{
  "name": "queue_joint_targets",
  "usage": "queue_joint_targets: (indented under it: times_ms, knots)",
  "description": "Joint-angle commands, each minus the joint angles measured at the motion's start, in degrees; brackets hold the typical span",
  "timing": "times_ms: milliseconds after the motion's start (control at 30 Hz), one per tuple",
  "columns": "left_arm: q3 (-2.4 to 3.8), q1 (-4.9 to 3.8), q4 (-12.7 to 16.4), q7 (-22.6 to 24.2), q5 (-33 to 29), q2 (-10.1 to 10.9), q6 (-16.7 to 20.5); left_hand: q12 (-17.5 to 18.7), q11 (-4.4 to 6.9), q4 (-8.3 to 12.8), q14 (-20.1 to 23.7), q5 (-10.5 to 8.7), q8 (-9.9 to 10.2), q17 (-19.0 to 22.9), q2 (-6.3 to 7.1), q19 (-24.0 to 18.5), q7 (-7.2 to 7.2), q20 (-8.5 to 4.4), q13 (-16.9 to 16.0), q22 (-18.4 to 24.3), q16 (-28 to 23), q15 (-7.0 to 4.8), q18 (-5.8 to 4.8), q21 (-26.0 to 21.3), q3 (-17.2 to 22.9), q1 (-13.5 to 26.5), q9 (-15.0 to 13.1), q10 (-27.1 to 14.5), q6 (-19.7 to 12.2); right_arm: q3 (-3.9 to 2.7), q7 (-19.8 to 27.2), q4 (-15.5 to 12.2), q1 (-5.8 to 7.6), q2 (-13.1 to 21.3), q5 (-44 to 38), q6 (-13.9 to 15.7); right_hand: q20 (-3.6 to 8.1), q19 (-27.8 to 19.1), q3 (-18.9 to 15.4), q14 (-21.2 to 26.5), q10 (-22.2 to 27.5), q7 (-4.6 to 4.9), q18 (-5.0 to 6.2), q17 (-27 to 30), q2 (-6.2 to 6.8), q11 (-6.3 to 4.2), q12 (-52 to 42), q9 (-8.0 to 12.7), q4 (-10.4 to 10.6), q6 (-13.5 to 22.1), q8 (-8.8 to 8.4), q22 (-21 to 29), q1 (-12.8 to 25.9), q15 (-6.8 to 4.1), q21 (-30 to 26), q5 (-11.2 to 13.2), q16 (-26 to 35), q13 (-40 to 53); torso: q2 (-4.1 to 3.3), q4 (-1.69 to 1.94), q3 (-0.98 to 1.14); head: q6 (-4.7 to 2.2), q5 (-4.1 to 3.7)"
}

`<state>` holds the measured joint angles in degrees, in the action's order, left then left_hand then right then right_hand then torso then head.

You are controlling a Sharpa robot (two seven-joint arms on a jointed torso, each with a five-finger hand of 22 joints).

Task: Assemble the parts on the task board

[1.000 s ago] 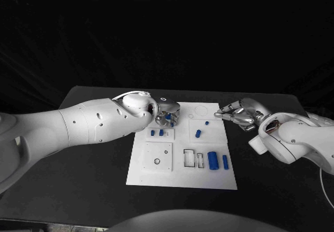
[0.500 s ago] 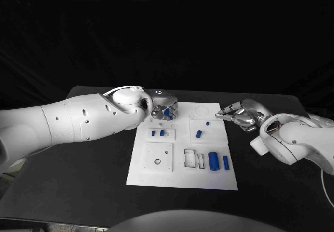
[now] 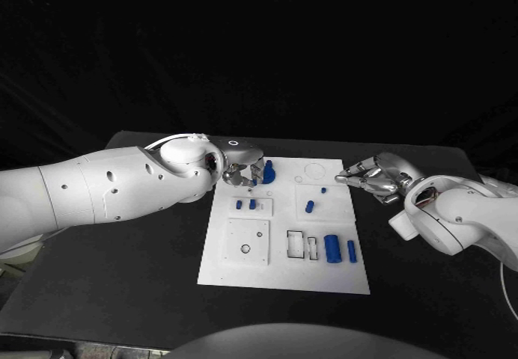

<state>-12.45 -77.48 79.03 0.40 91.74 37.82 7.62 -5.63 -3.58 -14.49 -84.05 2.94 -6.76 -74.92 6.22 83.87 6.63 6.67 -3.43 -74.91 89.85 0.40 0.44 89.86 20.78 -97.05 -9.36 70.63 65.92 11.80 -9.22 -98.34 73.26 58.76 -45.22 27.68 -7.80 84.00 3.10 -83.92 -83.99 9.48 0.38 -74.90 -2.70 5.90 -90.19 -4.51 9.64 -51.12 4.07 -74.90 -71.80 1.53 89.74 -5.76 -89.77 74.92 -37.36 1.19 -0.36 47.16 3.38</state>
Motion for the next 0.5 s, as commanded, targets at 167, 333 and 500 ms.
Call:
queue_joint_targets:
  times_ms: [167,333,500]
  knots:
    - [-0.04,0.04,-1.34,-1.56,0.04,-0.42,-0.49,0.46,-0.22,-0.55,-5.95,0.24,0.46,-15.08,-0.46,6.13,0.23,0.16,-0.09,-15.09,0.15,0.48,-0.44,0.14,0.10,0.26,0.13,0.24,0.13,0.01,0.22,-0.05,-0.06,-0.01,-0.20,-0.87,-0.15,6.00,-0.12,-6.08,-6.01,-0.14,-0.38,-15.10,-0.56,-0.31,0.19,-0.04,0.33,-0.30,0.00,-15.10,0.15,0.04,0.26,-0.12,-0.23,15.08,-0.03,-0.12,-0.02,-0.10,0.16]
    - [-0.06,0.21,-2.37,-1.61,0.04,-0.74,-0.60,0.57,-0.24,-0.62,-5.95,0.24,0.52,-15.08,-0.45,6.13,0.25,0.17,-0.08,-15.09,0.15,0.49,-0.44,0.14,0.14,0.25,0.15,0.19,0.07,0.01,0.22,-0.06,-0.07,0.03,-0.20,-0.89,-0.14,6.00,-0.16,-6.08,-6.01,-0.16,-0.38,-15.10,-0.61,-0.33,0.19,-0.04,0.38,-0.32,0.00,-15.10,0.17,0.02,0.26,-0.13,-0.23,15.08,-0.03,-0.11,0.00,-0.03,0.08]
    - [-0.07,0.50,-3.31,-1.59,0.04,-0.97,-0.83,0.75,-0.29,-0.72,-5.95,0.24,0.62,-15.08,-0.44,6.13,0.28,0.19,-0.08,-15.09,0.15,0.52,-0.44,0.14,0.19,0.23,0.19,0.09,-0.03,0.01,0.22,-0.12,-0.07,0.08,-0.19,-0.89,-0.14,6.00,-0.16,-6.08,-6.01,-0.16,-0.38,-15.10,-0.61,-0.33,0.19,-0.04,0.38,-0.32,0.00,-15.10,0.17,0.02,0.26,-0.13,-0.23,15.08,-0.06,-0.09,0.01,0.06,0.02]
